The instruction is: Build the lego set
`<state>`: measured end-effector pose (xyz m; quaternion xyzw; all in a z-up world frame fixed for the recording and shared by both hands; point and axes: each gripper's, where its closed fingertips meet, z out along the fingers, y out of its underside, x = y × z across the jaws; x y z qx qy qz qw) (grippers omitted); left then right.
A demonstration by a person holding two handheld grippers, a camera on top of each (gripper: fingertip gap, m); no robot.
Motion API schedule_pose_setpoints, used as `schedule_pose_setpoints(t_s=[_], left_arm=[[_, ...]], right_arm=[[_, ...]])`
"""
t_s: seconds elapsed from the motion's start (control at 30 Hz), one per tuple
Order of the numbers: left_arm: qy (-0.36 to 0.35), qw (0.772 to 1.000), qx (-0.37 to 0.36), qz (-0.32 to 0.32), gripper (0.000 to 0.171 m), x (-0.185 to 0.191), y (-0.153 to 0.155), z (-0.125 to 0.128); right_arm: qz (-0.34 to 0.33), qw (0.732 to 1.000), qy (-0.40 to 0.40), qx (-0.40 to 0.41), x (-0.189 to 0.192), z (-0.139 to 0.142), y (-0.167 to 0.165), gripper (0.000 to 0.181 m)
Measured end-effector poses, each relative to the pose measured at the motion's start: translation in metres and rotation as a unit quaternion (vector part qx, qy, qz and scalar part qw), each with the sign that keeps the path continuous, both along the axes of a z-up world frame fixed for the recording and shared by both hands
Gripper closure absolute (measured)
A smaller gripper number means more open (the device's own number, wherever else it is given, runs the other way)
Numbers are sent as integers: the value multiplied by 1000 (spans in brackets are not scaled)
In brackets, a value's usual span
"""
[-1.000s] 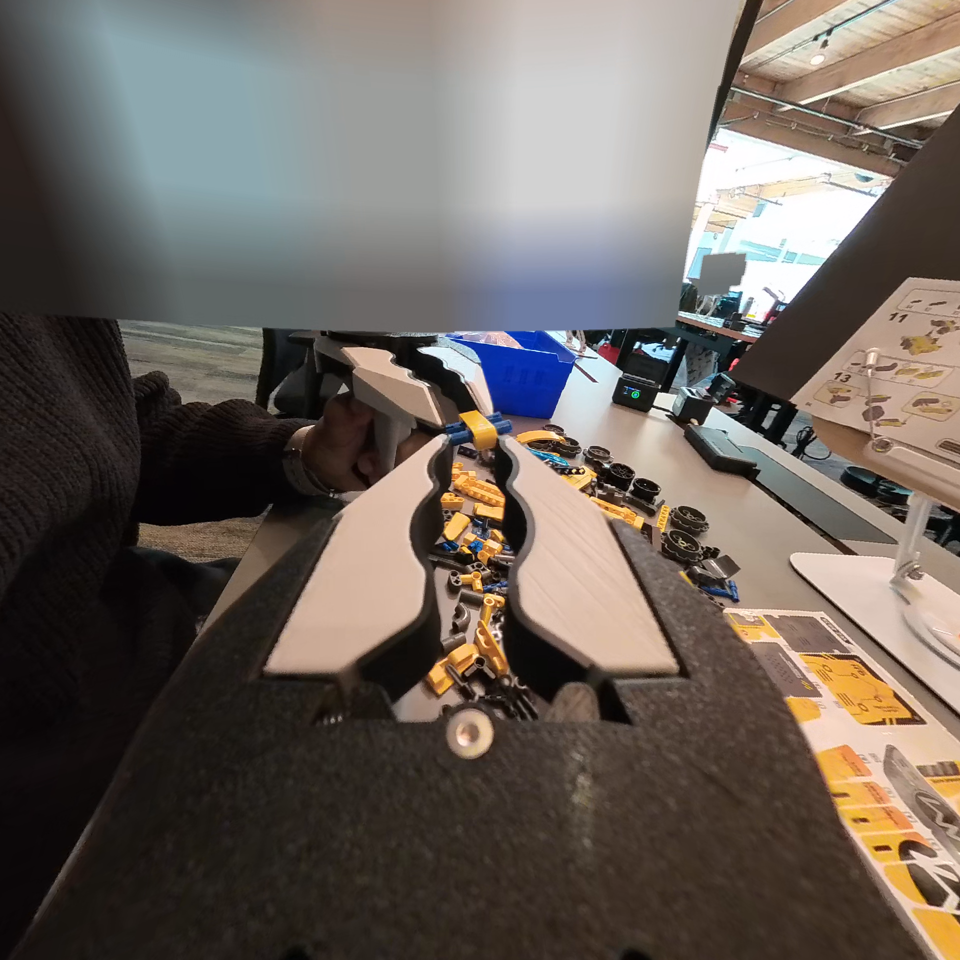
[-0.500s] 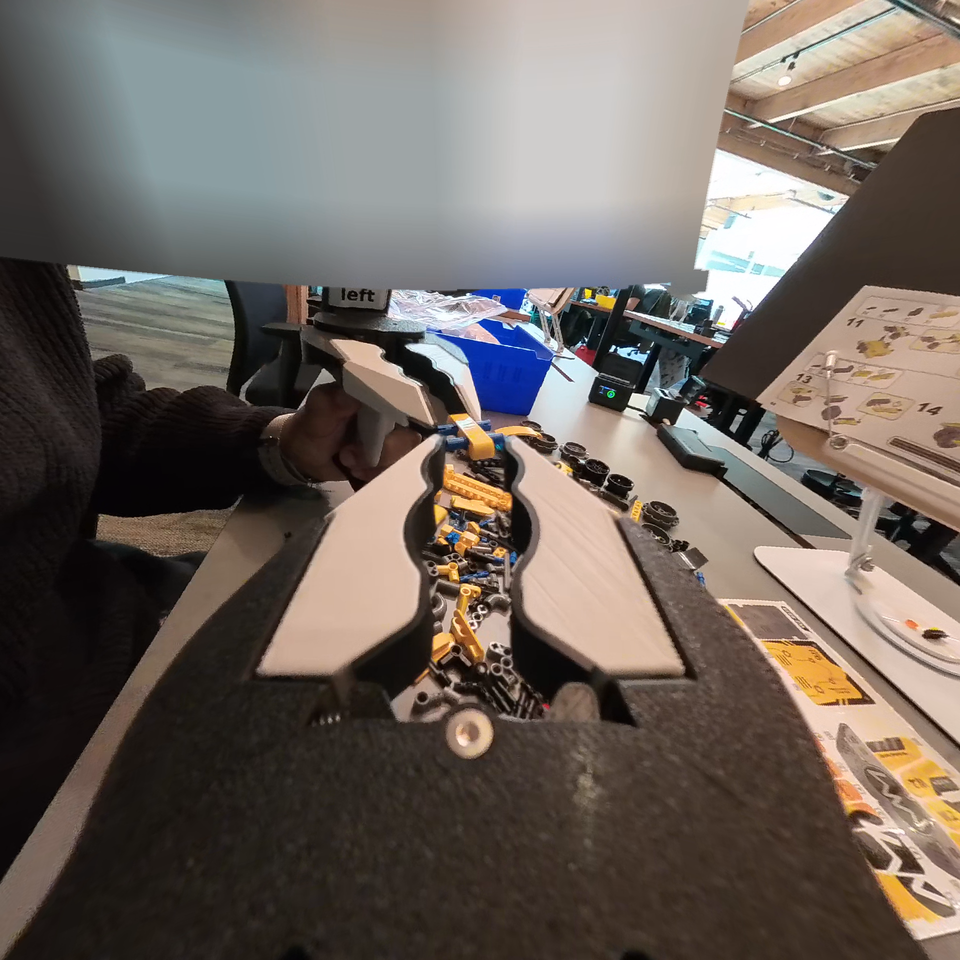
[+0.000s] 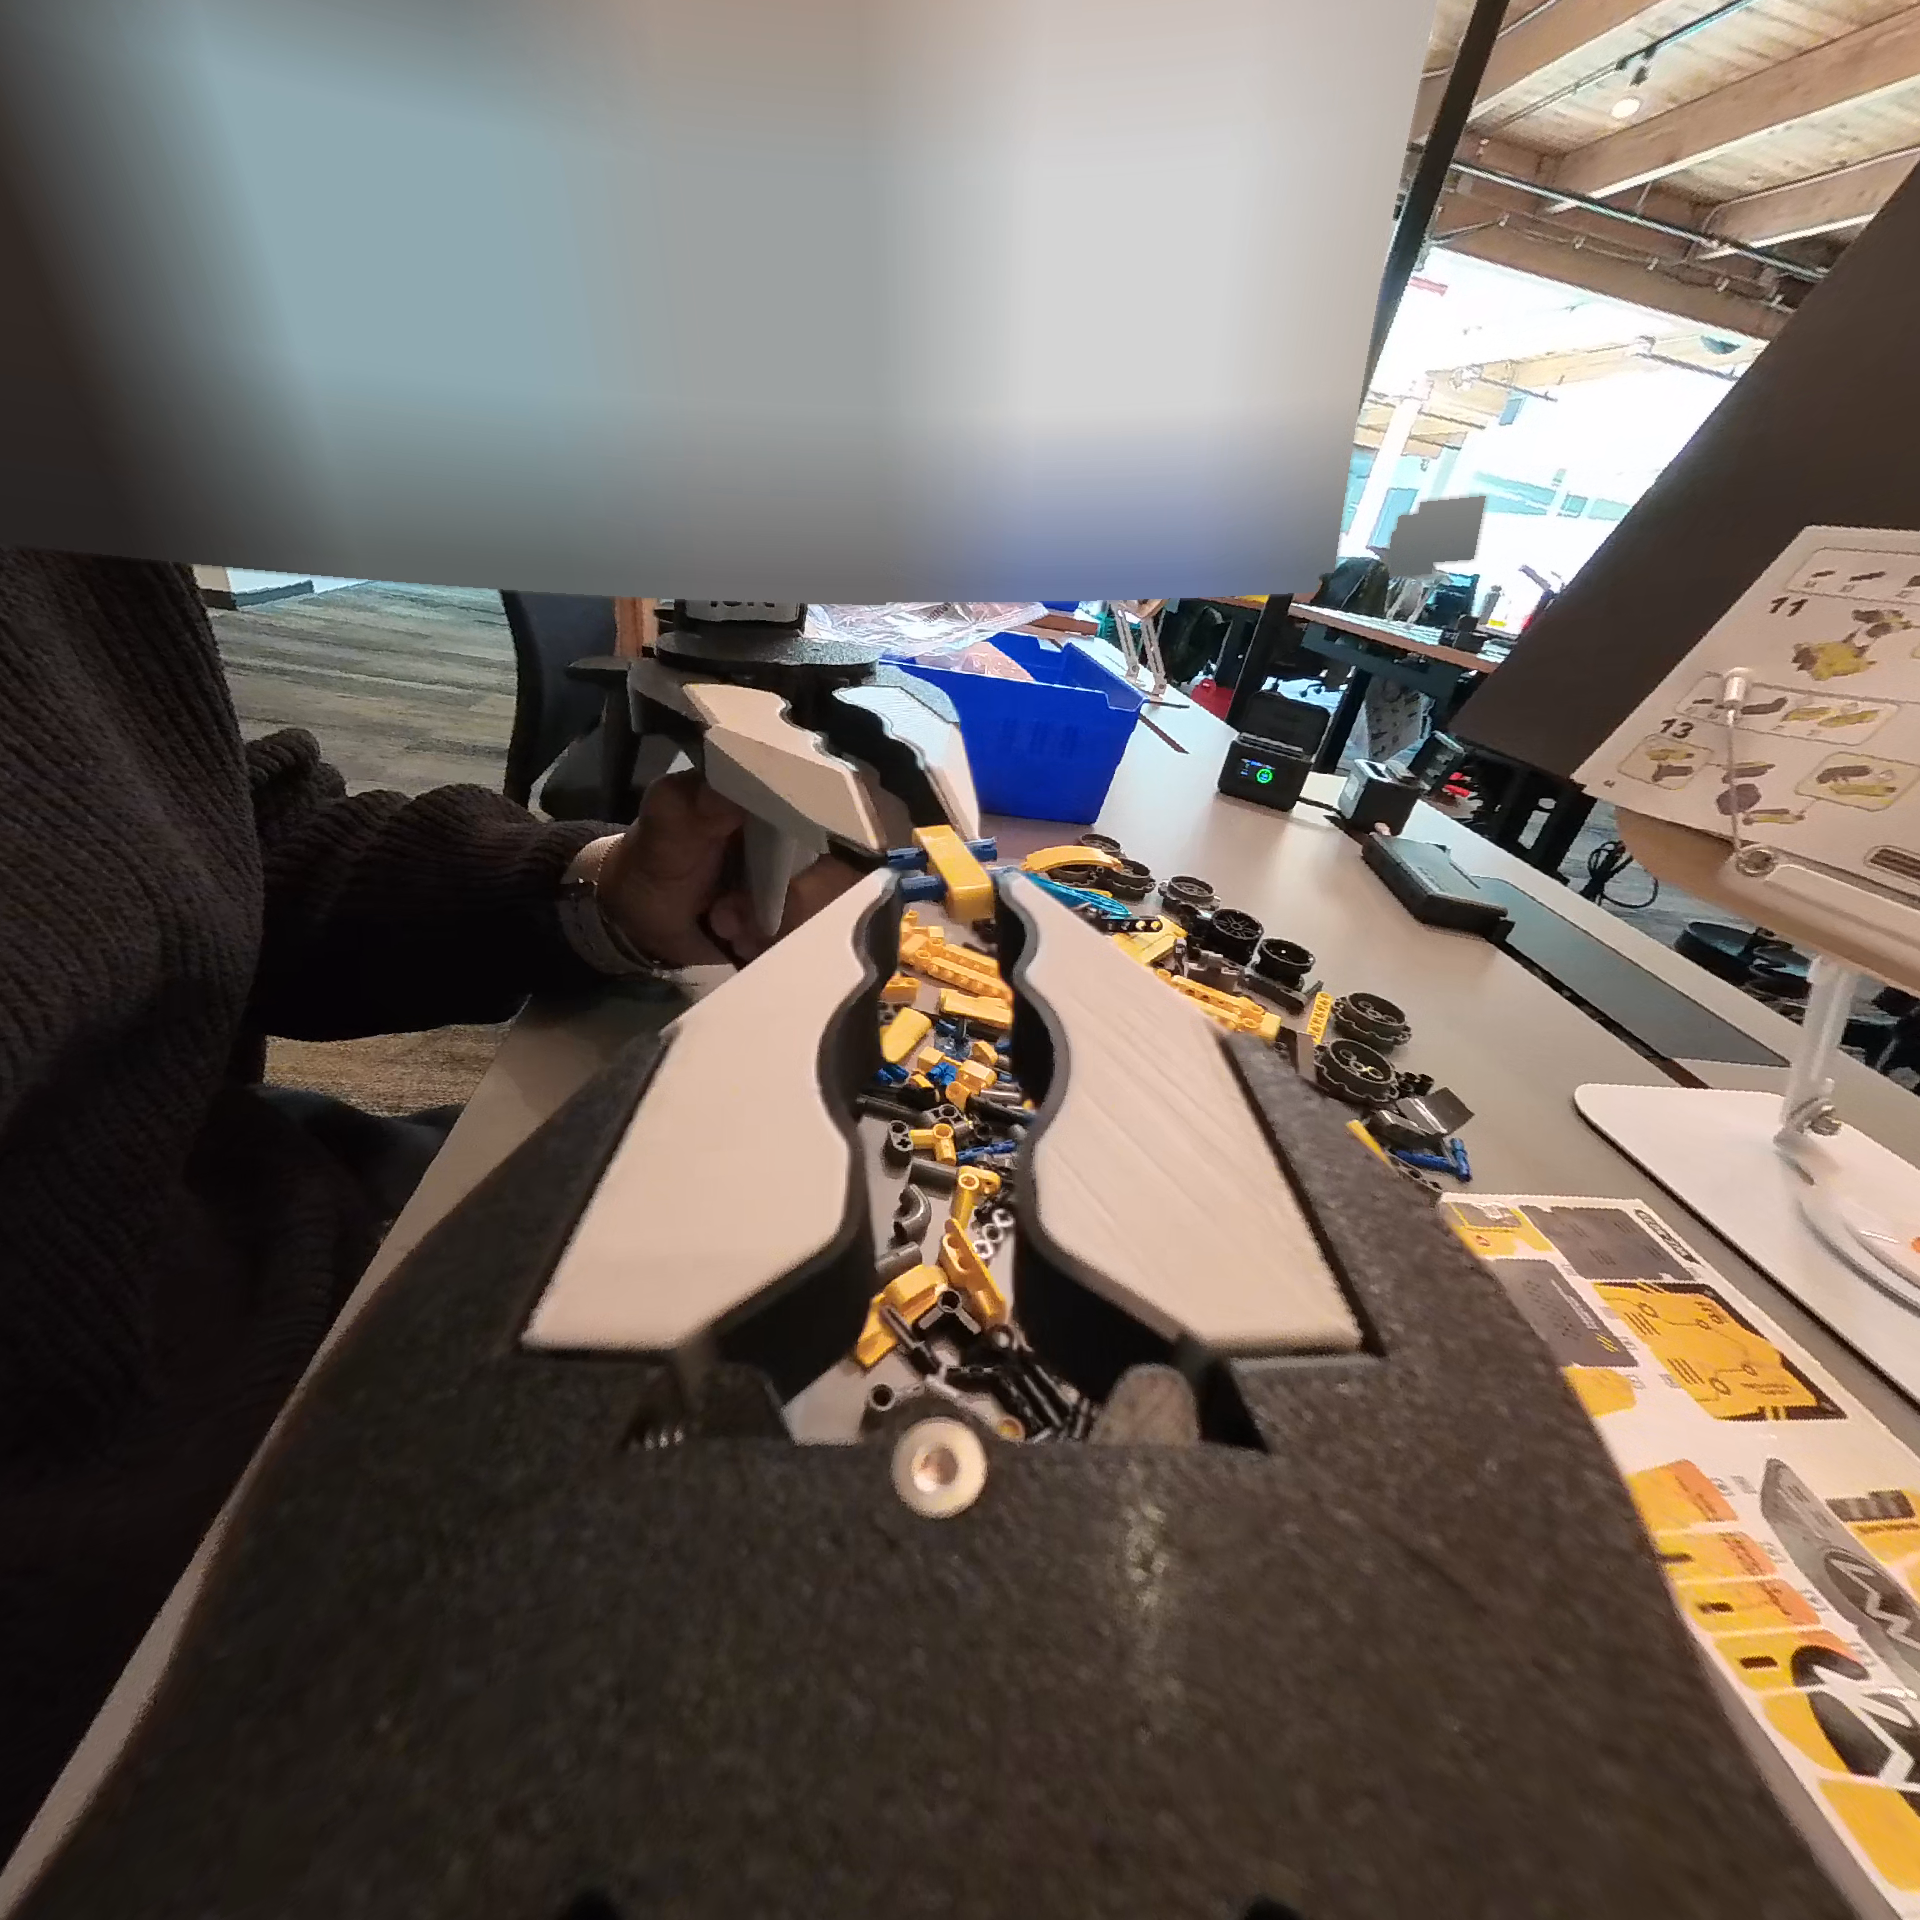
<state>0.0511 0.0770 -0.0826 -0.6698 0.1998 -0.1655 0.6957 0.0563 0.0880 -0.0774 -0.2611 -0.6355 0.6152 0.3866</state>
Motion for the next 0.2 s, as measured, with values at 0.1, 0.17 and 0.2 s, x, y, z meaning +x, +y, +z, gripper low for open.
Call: schedule_pose_setpoints(t_s=[0.1, 0.17, 0.2], left_arm=[[-3, 1000, 5, -8, 155, 1, -2, 2], [-14, 1000, 3, -21, 155, 2, -3, 3], [-18, 999, 3, -28, 155, 3, -4, 4]], right_arm=[[15, 1000, -8, -9, 2, 1, -2, 164], [29, 999, -13, -15, 4, 1, -3, 165], [35, 999, -16, -19, 5, 1, -4, 166]])
